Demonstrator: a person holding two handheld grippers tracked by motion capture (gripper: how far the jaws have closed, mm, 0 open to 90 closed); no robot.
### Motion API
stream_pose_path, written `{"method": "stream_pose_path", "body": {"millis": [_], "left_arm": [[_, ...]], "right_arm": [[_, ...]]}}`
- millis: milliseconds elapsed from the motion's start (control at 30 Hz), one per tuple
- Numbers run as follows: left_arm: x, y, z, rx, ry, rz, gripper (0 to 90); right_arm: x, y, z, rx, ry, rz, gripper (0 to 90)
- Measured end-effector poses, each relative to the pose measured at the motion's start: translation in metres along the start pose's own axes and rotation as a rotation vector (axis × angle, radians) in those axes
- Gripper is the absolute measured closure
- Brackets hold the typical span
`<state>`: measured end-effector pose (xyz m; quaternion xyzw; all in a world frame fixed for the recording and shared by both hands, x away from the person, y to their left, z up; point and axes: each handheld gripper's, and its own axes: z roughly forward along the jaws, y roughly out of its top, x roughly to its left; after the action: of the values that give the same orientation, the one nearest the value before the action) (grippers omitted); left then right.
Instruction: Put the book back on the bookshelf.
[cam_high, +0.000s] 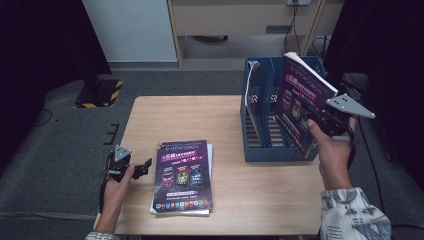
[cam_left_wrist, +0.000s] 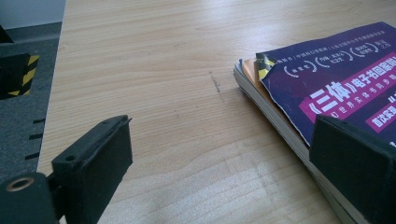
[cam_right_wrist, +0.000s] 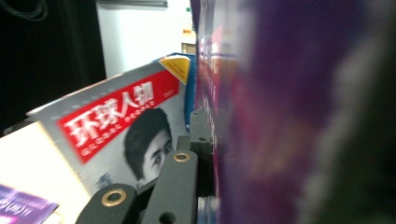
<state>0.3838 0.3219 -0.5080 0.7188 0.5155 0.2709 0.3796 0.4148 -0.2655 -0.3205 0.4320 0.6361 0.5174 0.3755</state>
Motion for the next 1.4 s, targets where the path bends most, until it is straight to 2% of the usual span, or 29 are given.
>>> {"method": "stream_pose_path", "body": {"millis": [233, 400, 600, 767, 933, 1033, 1400], "left_arm": [[0.000, 0.001, -0.001, -0.008, -0.001, 0.000, 5.6], [0.001, 0.000, 0.002, 0.002, -0.001, 0.003, 5.6], [-0.001, 0.001, 0.001, -0.001, -0.003, 0.005, 5.7], [0.000, 0.001, 0.001, -0.003, -0.003, -0.002, 5.7], [0.001, 0.001, 0.001, -0.006, -0.002, -0.001, 5.8], [0.001, 0.001, 0.002, -0.004, -0.003, -0.004, 5.7], [0.000, 0.001, 0.002, 0.001, -0.007, 0.003, 5.7]], "right_arm": [[-0.003, -0.005, 0.039, 0.008, -0.068, 0.016, 82.8], [-0.003, -0.011, 0.063, 0.015, -0.081, 0.054, 82.8], [0.000, -0.023, 0.087, 0.022, -0.096, 0.059, 82.8], [0.002, -0.033, 0.098, 0.017, -0.109, 0.082, 82.8], [0.003, -0.043, 0.105, 0.023, -0.131, 0.070, 82.8], [0.003, -0.049, 0.107, 0.023, -0.140, 0.080, 82.8], [0.008, -0.064, 0.121, 0.033, -0.142, 0.083, 82.8]]}}
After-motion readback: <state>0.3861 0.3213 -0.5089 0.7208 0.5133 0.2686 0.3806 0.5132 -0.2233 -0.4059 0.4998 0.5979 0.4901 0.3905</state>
